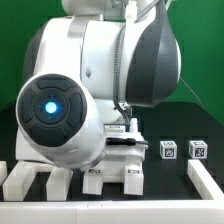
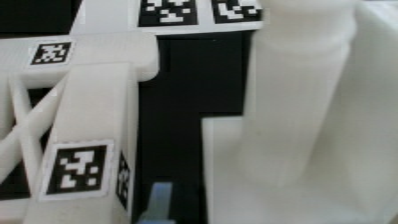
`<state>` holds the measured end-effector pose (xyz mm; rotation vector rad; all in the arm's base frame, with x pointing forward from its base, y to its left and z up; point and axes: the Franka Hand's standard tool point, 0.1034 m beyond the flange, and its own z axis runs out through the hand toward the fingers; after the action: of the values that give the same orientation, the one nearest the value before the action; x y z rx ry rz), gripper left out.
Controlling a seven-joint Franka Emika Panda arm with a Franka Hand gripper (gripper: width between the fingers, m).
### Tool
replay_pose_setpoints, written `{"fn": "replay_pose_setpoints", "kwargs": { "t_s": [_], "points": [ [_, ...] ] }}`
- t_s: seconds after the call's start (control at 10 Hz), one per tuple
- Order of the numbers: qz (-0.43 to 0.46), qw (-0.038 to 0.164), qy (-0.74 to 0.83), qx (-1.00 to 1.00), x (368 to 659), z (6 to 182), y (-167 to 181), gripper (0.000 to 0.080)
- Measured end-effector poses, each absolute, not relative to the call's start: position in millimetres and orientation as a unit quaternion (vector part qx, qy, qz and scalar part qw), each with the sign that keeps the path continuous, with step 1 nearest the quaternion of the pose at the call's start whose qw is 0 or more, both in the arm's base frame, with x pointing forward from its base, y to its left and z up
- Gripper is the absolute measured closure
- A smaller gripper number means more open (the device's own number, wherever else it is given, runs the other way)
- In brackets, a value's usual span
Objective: Assemble chair
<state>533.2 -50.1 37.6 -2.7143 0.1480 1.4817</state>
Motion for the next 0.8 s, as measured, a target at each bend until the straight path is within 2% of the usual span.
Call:
{"fn": "replay_pose_setpoints", "kwargs": {
  "t_s": [0.1, 0.7, 0.8],
  "points": [
    [0.468, 0.016, 0.035, -0.883, 538.7, 37.2, -47.7, 0.0765],
    [0.456, 0.014, 0.028, -0.889, 544.5, 35.2, -42.2, 0.0765],
    [0.446, 0.015, 0.025, -0.894, 548.7, 35.4, -42.6, 0.0667]
  ]
}}
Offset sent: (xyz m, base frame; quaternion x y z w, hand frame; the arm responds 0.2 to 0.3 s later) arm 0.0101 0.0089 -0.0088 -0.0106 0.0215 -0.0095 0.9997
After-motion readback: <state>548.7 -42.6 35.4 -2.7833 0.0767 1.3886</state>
